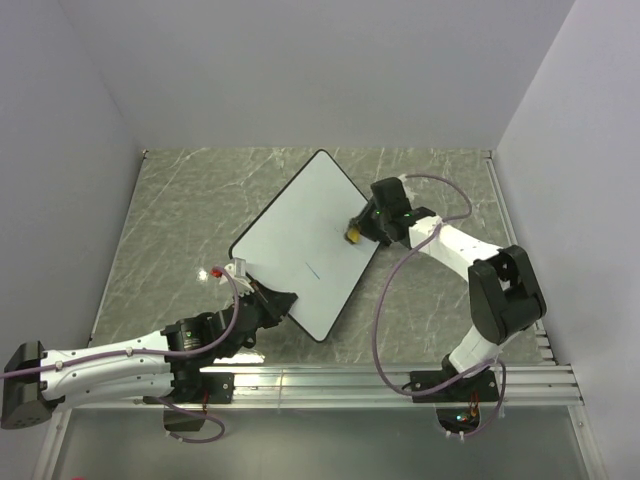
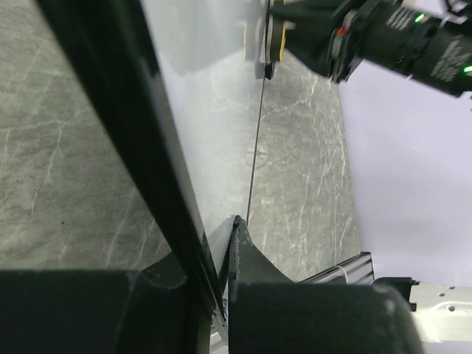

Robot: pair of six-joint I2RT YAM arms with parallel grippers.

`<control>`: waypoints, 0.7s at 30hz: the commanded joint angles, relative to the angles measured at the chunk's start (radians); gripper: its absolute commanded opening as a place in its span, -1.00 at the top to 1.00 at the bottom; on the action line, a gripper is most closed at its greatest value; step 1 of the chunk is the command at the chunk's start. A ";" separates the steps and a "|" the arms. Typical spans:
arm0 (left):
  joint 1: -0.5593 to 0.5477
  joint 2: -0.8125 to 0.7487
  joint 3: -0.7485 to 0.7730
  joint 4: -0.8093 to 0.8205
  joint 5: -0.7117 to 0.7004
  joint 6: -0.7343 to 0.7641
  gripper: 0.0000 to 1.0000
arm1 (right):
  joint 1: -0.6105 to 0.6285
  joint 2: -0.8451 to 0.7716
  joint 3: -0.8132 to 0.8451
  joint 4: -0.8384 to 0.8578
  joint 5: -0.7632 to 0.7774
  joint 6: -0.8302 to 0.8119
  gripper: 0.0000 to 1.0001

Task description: Erase the whiteboard

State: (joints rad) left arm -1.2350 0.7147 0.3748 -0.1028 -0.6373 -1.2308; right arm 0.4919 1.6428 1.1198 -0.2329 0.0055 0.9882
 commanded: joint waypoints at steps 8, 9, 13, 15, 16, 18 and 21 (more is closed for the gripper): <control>-0.070 0.032 -0.030 -0.382 0.360 0.108 0.99 | -0.050 0.114 -0.026 -0.054 -0.036 -0.068 1.00; -0.069 0.032 -0.028 -0.383 0.360 0.108 0.99 | -0.036 0.114 -0.014 -0.054 -0.045 -0.062 1.00; -0.070 0.032 -0.028 -0.387 0.357 0.105 0.99 | 0.020 0.120 0.104 -0.104 -0.055 -0.040 1.00; -0.069 0.032 -0.028 -0.388 0.355 0.103 0.99 | 0.054 0.111 0.133 -0.115 -0.058 -0.030 1.00; -0.069 0.032 -0.027 -0.388 0.353 0.103 0.99 | 0.066 0.104 0.153 -0.123 -0.064 -0.017 1.00; -0.069 0.032 -0.027 -0.390 0.352 0.102 0.99 | 0.085 0.100 0.167 -0.134 -0.065 -0.002 1.00; -0.069 0.029 -0.027 -0.391 0.350 0.099 0.99 | 0.108 0.084 0.163 -0.131 -0.079 0.029 1.00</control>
State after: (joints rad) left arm -1.2427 0.7139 0.3805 -0.1104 -0.6460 -1.2335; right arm 0.5556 1.7061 1.2922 -0.2924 0.0105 0.9798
